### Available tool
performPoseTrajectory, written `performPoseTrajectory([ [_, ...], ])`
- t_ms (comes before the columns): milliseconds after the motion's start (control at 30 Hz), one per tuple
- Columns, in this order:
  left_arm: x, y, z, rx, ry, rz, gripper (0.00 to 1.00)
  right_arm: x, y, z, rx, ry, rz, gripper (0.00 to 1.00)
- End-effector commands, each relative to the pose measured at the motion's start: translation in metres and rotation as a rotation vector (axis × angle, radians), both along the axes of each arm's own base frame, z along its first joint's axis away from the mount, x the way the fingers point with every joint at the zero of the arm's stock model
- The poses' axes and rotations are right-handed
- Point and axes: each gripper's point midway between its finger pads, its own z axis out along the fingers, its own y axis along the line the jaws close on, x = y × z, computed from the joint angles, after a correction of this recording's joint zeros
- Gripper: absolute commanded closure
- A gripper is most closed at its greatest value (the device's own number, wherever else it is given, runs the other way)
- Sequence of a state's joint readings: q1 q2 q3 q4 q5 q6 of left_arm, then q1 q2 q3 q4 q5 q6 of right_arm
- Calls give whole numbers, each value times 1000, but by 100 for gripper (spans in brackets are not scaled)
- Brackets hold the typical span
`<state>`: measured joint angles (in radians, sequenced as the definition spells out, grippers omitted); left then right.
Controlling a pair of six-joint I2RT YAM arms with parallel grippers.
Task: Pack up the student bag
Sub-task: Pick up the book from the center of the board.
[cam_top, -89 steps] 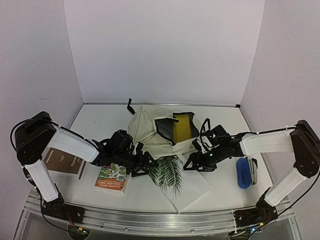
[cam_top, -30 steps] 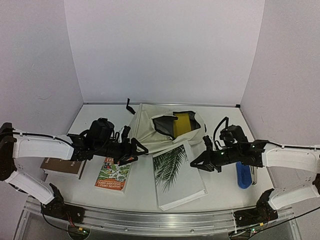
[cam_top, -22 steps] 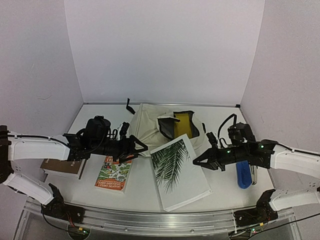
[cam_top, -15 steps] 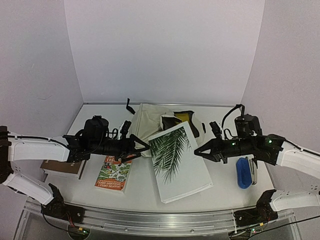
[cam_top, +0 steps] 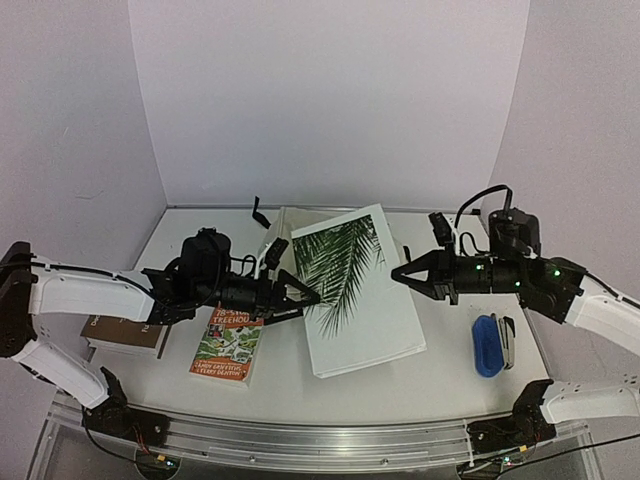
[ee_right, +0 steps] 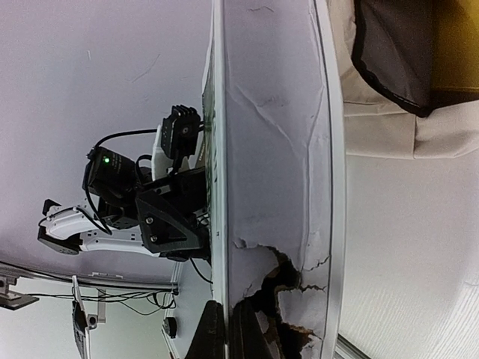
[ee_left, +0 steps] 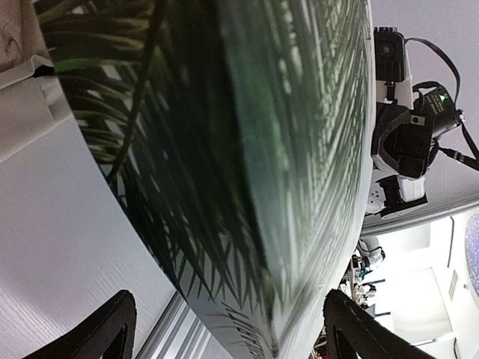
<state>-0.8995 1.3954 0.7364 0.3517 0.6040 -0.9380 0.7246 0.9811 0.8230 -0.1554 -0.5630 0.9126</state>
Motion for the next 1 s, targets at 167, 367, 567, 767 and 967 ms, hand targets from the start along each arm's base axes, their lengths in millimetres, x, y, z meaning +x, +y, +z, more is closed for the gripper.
performPoseTrajectory([
  [167,-11,-31,66,-226,-127,-116,17,-3,2,68,206,-163,10,100],
  [367,-9,-26,74,-266,-152,-75,38,3,-1,56,185,-148,-33,100],
  [567,-9,-17,79,-284,-164,-40,55,10,-4,32,150,-105,-79,100],
  [767,-11,-12,82,-290,-170,-31,68,14,-6,20,129,-82,-107,92],
  [967,-13,-12,80,-288,-167,-39,76,20,-5,10,97,-81,-120,53],
])
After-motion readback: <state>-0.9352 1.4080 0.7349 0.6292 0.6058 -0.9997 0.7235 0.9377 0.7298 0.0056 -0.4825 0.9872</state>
